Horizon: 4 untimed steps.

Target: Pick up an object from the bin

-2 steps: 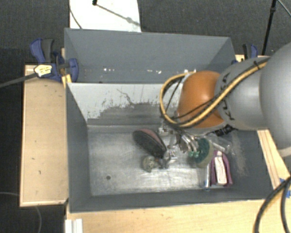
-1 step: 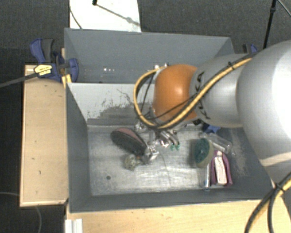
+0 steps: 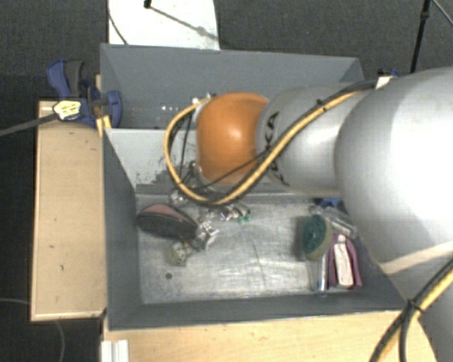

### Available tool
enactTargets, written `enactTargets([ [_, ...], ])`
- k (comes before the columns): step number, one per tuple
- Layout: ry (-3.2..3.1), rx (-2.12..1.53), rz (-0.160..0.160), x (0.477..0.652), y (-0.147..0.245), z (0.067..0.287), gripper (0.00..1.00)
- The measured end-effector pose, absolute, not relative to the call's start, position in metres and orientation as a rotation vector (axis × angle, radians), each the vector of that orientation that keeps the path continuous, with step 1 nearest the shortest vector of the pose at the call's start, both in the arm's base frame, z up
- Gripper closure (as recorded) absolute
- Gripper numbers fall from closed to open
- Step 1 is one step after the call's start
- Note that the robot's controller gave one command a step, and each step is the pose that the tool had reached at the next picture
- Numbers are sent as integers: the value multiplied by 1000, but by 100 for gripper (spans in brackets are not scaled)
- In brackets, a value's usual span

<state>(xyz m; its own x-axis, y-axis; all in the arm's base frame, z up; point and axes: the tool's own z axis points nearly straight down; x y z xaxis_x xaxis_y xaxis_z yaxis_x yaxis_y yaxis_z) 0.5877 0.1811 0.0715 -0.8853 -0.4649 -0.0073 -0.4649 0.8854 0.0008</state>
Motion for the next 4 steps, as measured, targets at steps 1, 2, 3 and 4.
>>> enactTargets([
  [1,3017,-851,-14,579,201,73,0],
  [2,2996,-927,0,574,215,72,0],
  [3,2993,-931,2,574,218,73,100],
  [4,2997,-902,1,567,211,248,100],
])
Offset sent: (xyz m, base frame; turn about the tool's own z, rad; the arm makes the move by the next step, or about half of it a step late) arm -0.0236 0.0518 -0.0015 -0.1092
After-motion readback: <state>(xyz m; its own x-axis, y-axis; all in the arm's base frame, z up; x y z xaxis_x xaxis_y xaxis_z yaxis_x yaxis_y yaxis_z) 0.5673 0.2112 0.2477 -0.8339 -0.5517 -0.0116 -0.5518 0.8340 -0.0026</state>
